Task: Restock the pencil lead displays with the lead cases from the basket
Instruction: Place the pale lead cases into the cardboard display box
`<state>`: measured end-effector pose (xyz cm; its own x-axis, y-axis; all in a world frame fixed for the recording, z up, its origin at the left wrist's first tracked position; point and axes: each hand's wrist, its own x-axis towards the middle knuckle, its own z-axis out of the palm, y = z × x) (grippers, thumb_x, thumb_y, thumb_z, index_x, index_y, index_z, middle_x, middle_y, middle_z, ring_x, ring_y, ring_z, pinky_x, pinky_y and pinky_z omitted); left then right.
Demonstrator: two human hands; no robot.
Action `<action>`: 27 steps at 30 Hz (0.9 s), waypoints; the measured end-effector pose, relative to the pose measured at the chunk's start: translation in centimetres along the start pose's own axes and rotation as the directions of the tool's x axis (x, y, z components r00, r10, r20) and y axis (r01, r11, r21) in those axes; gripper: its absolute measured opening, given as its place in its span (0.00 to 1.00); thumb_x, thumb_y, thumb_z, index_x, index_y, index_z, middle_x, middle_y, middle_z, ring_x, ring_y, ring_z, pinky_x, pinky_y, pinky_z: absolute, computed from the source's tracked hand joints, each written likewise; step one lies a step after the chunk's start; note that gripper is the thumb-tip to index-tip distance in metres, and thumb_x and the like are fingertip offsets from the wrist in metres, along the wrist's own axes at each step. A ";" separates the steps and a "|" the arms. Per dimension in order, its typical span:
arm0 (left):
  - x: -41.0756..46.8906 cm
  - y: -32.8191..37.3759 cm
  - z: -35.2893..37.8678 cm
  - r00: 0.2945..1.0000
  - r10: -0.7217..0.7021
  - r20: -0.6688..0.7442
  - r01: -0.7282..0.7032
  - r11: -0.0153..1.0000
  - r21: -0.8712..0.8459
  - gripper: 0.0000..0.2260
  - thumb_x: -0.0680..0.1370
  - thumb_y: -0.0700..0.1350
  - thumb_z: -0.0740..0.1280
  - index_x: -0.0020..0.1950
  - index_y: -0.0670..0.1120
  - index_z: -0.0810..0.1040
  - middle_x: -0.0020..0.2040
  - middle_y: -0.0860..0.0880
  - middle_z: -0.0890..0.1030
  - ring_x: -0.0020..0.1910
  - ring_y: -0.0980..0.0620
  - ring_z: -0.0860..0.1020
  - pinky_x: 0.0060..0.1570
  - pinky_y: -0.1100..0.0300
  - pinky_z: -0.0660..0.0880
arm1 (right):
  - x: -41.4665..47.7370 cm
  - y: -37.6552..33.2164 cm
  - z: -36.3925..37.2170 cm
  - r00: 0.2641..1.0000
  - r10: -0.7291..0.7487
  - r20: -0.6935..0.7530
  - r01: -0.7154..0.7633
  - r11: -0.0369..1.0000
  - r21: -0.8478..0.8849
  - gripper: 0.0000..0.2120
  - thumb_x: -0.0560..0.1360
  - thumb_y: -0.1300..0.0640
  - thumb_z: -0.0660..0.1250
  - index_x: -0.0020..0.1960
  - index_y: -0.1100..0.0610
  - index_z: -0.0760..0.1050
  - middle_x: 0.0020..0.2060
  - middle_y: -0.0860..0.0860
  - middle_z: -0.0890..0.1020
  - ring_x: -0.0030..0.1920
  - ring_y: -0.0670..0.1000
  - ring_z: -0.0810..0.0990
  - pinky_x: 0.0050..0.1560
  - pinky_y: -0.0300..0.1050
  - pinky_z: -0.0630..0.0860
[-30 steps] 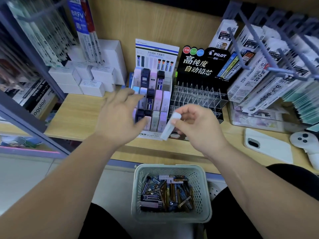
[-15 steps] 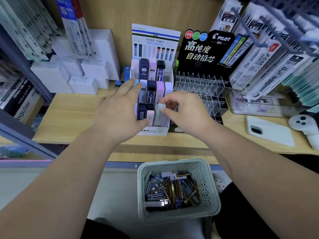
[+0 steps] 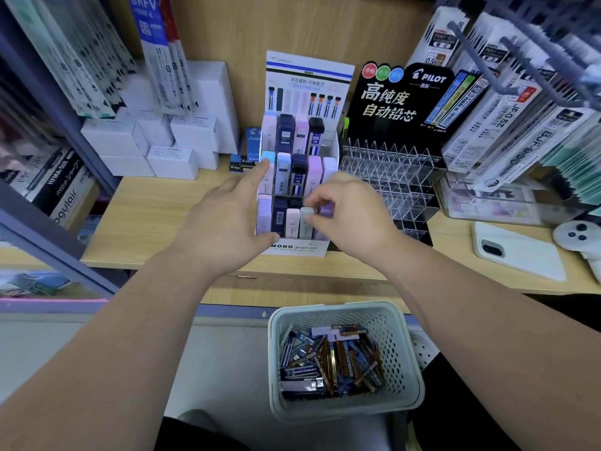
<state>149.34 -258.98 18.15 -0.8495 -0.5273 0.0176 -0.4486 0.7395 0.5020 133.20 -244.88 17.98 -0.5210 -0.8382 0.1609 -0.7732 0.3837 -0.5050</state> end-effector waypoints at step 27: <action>1.2 -0.1 2.0 0.988 -0.038 -0.147 0.027 0.997 -0.079 0.41 0.72 0.51 0.77 0.77 0.62 0.56 0.62 0.48 0.77 0.60 0.44 0.76 0.57 0.46 0.75 | -1.0 2.7 -1.2 0.995 -0.084 -0.051 0.084 0.996 0.000 0.06 0.71 0.55 0.78 0.44 0.51 0.82 0.43 0.43 0.78 0.42 0.45 0.77 0.46 0.49 0.79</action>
<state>147.80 -258.83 16.42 -0.7815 -0.6111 0.1257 -0.4479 0.6897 0.5689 131.20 -242.55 17.53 -0.4723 -0.8466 0.2455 -0.8142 0.3123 -0.4895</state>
